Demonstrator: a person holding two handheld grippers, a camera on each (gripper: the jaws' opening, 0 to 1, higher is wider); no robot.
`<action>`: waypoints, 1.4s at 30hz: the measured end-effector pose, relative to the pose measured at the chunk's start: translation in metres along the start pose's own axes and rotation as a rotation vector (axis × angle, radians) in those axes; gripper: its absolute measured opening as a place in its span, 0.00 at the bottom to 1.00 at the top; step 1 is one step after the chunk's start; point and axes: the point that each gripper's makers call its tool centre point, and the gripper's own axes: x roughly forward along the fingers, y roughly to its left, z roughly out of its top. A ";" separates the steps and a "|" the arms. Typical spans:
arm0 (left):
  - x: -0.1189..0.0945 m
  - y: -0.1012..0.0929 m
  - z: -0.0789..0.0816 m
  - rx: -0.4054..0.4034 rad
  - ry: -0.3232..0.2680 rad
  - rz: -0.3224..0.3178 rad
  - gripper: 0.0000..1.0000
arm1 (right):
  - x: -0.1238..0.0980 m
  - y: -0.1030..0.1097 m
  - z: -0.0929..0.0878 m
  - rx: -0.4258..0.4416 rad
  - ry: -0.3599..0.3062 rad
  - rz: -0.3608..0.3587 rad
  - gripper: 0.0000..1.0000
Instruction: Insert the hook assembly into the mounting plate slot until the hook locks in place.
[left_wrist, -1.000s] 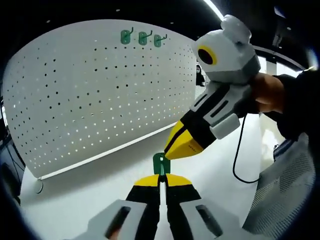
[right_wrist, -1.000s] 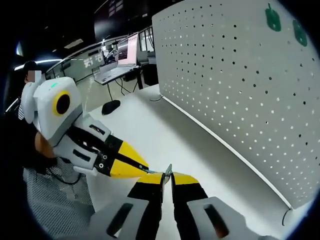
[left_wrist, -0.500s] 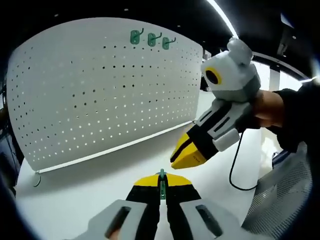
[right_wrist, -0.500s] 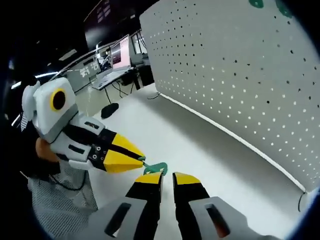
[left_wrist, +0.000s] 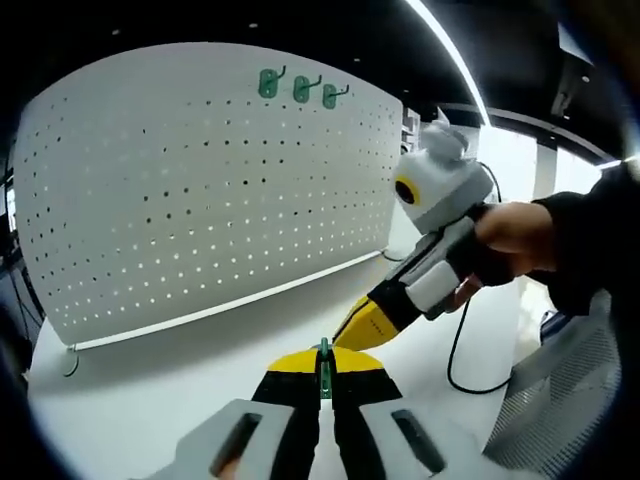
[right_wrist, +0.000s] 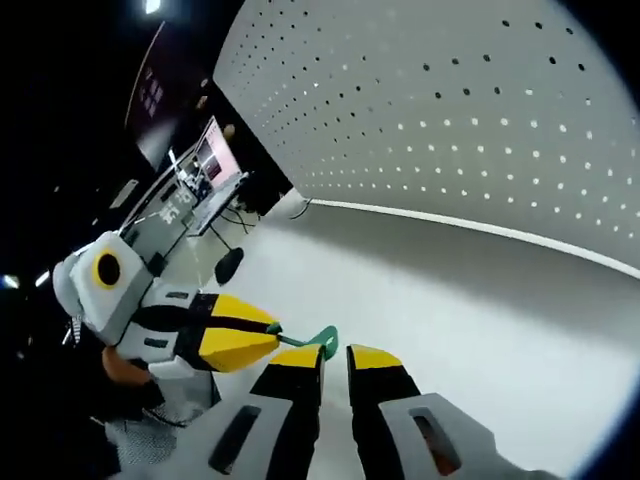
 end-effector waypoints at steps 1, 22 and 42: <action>0.000 0.000 0.001 -0.001 -0.006 -0.003 0.02 | 0.000 0.000 0.000 0.011 -0.003 0.004 0.07; 0.002 -0.002 0.005 0.052 -0.020 0.030 0.04 | -0.016 0.023 0.032 -0.187 -0.114 -0.073 0.00; -0.003 0.003 0.019 0.139 -0.083 0.087 0.05 | -0.020 0.041 0.041 -0.204 -0.130 -0.047 0.00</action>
